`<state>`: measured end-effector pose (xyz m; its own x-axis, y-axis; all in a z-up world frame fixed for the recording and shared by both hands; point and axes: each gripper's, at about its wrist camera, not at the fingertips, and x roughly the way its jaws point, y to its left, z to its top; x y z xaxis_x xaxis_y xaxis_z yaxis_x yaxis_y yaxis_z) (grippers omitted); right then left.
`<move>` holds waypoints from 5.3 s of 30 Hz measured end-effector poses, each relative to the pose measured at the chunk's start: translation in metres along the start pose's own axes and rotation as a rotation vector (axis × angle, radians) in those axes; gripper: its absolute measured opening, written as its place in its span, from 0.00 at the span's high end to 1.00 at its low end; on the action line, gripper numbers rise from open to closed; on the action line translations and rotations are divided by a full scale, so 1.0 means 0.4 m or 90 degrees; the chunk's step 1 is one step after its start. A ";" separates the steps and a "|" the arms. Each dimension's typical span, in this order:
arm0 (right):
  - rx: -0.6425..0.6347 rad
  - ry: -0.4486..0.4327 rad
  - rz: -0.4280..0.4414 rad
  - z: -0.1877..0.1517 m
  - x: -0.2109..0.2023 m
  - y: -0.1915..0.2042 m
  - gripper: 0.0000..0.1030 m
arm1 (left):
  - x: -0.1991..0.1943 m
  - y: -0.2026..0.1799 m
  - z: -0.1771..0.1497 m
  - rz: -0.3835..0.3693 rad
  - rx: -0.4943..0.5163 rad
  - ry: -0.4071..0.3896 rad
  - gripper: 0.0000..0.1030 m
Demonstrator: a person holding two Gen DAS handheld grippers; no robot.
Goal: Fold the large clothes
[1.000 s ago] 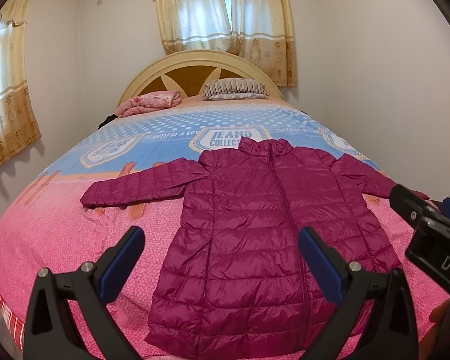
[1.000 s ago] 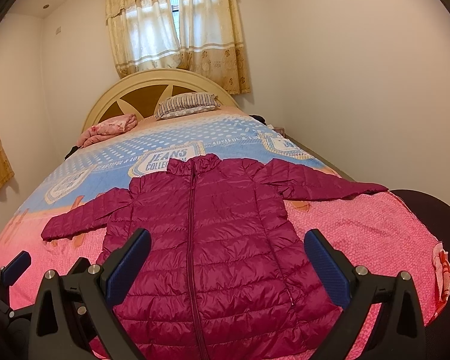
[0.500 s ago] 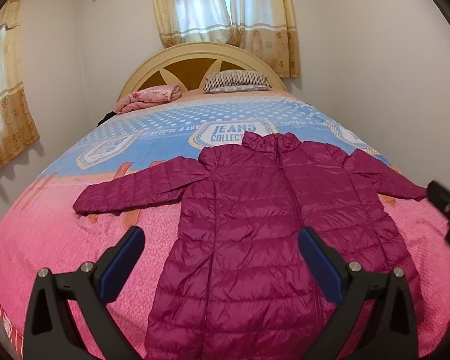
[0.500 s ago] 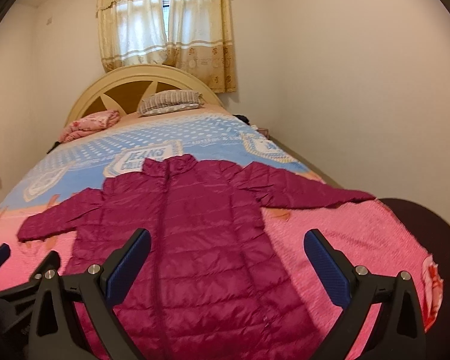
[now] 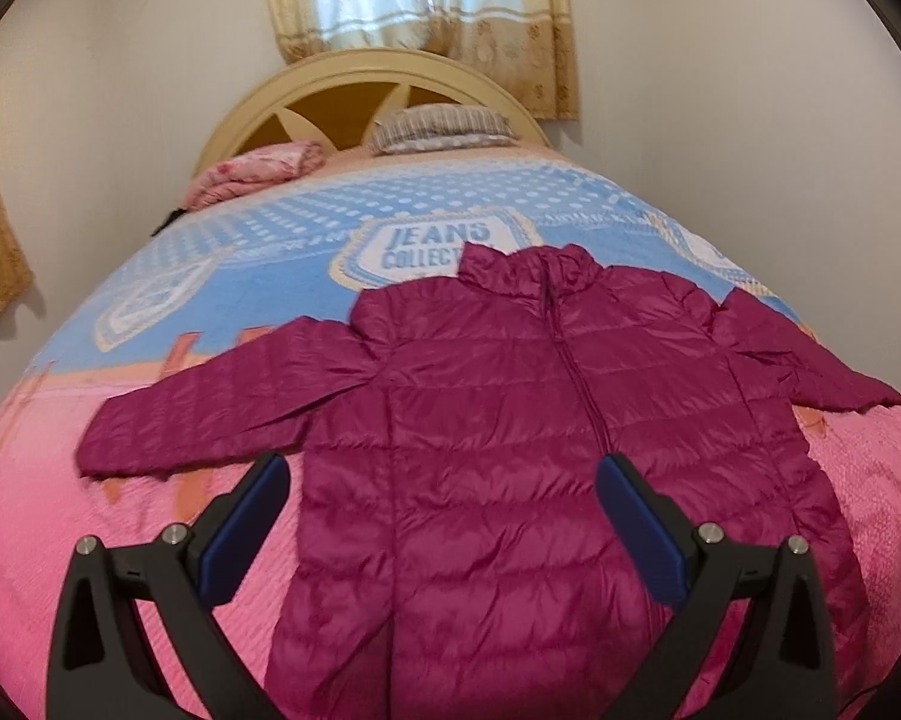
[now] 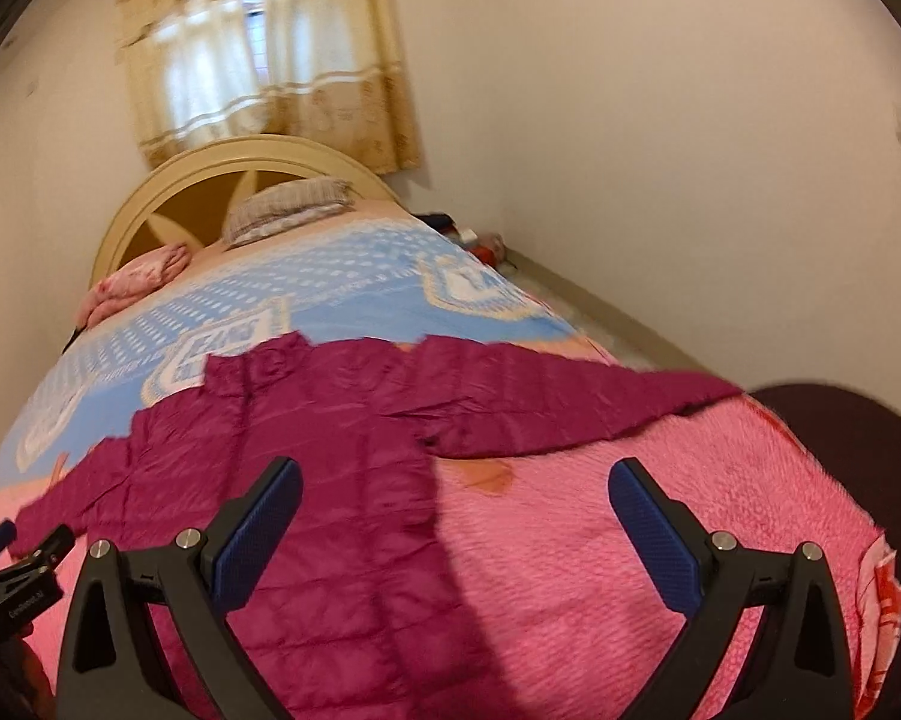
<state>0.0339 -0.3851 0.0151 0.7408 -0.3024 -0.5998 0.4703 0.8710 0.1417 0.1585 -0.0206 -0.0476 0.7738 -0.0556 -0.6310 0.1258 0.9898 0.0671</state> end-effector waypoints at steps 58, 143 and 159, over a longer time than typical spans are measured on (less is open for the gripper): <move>0.001 -0.042 -0.068 0.399 0.244 -0.169 0.97 | 0.317 0.150 -0.039 -0.004 -0.159 0.095 0.01; -0.300 0.080 0.201 -0.111 0.350 0.624 0.25 | 0.254 0.229 -0.125 0.015 -0.179 0.097 0.00; -0.143 0.129 0.022 0.050 0.662 0.334 0.52 | 0.446 0.097 0.074 0.133 -0.098 0.123 0.00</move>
<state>0.3026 -0.3567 -0.1091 0.6334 -0.2076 -0.7454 0.3121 0.9501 0.0006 0.3197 0.0041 -0.1348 0.6394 0.1618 -0.7517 -0.1303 0.9863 0.1014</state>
